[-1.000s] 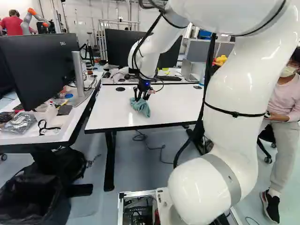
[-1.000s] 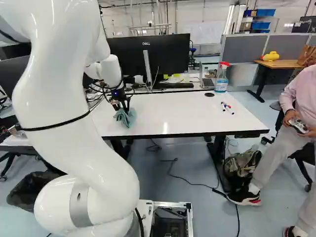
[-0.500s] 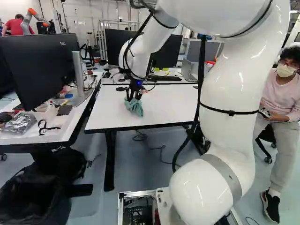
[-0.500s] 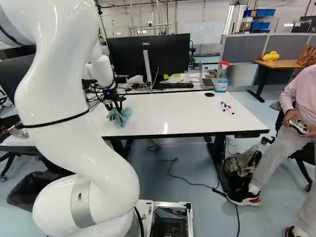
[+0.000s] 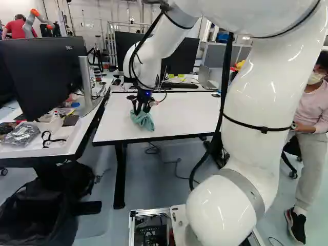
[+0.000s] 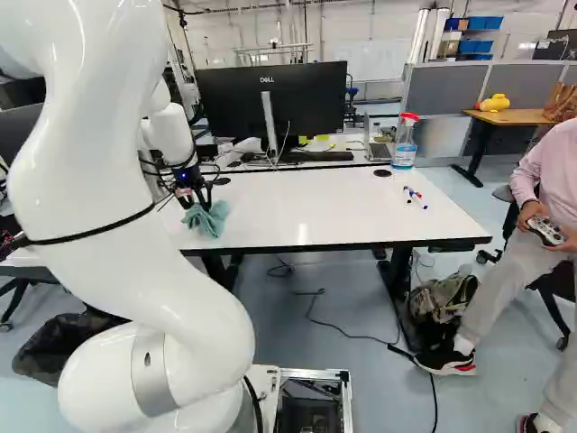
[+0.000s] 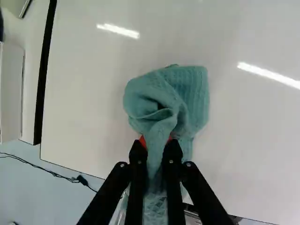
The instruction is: Clean the table with the green towel
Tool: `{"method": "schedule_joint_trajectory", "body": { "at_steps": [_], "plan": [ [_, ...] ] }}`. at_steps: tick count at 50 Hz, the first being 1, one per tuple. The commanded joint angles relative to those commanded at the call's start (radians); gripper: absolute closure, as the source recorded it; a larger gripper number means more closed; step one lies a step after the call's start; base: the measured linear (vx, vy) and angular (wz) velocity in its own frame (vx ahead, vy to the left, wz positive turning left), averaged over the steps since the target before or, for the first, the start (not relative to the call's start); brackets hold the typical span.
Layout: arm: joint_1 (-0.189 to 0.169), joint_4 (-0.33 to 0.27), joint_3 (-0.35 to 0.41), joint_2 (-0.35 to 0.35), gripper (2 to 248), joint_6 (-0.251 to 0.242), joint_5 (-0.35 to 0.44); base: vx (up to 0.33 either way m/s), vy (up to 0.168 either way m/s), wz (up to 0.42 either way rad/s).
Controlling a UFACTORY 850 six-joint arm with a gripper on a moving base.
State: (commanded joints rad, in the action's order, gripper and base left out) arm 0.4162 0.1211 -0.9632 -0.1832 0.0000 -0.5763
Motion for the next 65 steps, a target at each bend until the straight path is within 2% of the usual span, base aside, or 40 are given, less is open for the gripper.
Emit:
{"method": "schedule_joint_trajectory", "body": {
  "at_steps": [16,27,38,65],
  "plan": [
    [0.025,0.0,0.076,0.066,203,0.0,0.0,0.0,0.0,0.0],
    [0.018,0.0,0.131,0.116,203,0.0,0.0,0.0,0.0,0.0],
    [-0.017,0.0,0.172,0.153,203,0.0,0.0,0.0,0.0,0.0],
    [-0.137,0.0,0.223,0.202,203,0.0,0.0,0.0,0.0,0.0]
  ]
}}
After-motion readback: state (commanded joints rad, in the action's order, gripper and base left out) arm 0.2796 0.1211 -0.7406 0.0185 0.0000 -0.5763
